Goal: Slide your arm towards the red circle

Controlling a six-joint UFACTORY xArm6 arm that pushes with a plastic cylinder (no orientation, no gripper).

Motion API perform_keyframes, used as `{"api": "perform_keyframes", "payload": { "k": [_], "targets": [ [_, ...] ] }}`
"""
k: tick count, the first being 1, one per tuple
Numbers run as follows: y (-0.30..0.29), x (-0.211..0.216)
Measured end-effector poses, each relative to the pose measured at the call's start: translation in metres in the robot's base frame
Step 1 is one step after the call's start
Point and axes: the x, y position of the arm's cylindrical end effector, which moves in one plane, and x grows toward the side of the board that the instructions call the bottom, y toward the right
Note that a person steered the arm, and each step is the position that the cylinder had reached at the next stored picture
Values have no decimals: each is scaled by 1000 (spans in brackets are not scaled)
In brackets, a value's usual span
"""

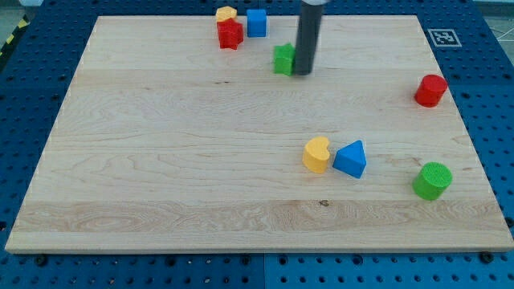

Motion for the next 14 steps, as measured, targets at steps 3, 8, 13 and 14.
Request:
{"api": "perform_keyframes", "payload": {
  "k": [3, 8, 13, 14],
  "targets": [
    [-39, -53],
    [117, -8],
    [150, 53],
    [136, 87]
  ]
}}
